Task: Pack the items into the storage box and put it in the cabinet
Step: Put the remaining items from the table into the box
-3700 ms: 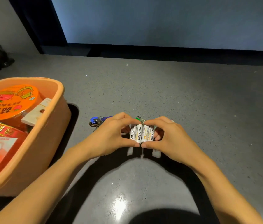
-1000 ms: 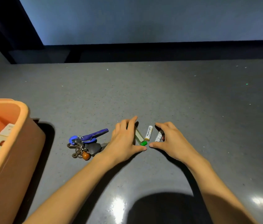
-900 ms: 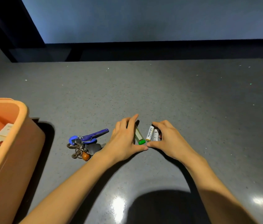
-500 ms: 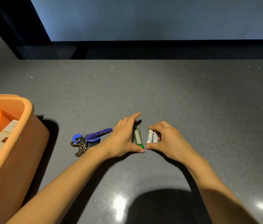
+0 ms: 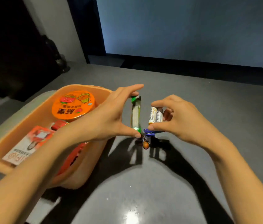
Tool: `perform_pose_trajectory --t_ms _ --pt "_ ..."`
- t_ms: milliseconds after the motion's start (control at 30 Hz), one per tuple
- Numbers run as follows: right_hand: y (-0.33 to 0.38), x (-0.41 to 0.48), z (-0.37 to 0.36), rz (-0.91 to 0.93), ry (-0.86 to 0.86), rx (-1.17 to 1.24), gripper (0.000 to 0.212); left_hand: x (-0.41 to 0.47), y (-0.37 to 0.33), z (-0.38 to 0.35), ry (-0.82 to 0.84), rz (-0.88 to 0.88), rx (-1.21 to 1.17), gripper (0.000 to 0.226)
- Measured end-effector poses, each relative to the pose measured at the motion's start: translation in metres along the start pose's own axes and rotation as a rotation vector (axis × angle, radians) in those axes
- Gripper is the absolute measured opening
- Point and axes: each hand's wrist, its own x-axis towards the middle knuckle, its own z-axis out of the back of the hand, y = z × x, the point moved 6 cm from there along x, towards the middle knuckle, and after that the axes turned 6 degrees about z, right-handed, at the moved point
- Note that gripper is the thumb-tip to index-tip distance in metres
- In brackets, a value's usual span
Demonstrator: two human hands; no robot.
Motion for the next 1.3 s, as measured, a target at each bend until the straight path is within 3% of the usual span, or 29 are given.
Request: perform_pose_trajectory --t_ms 200,400,500,700,867,1167,1300 --pt "0.08 0.053 -0.057 0.134 0.072 -0.003 0.064 -0.058 0.083 0.085 -0.062 0.128 0.088 0.101" --pt "0.121 0.078 -0.131 0.14 0.264 -0.09 0.064 -0.088 0.178 0.114 0.094 0.19 0.076 0.097" --pt "0.12 0.077 -0.147 0.019 0.326 -0.158 0.068 -0.093 0.207 0.114 0.178 0.165 0.046 0.095" --pt "0.121 0.066 -0.144 -0.09 0.325 -0.222 0.072 -0.095 0.229 0.105 0.297 0.141 -0.023 0.099" --pt "0.117 0.063 -0.129 -0.156 0.176 -0.166 0.064 -0.099 0.233 0.102 0.332 0.158 -0.004 0.1" --pt "0.091 0.043 -0.111 -0.228 0.064 -0.105 0.056 -0.095 0.227 0.113 0.246 0.181 0.077 0.081" --pt "0.086 0.043 -0.109 -0.234 0.056 -0.101 0.054 -0.094 0.232 0.113 0.178 0.214 0.344 0.072"
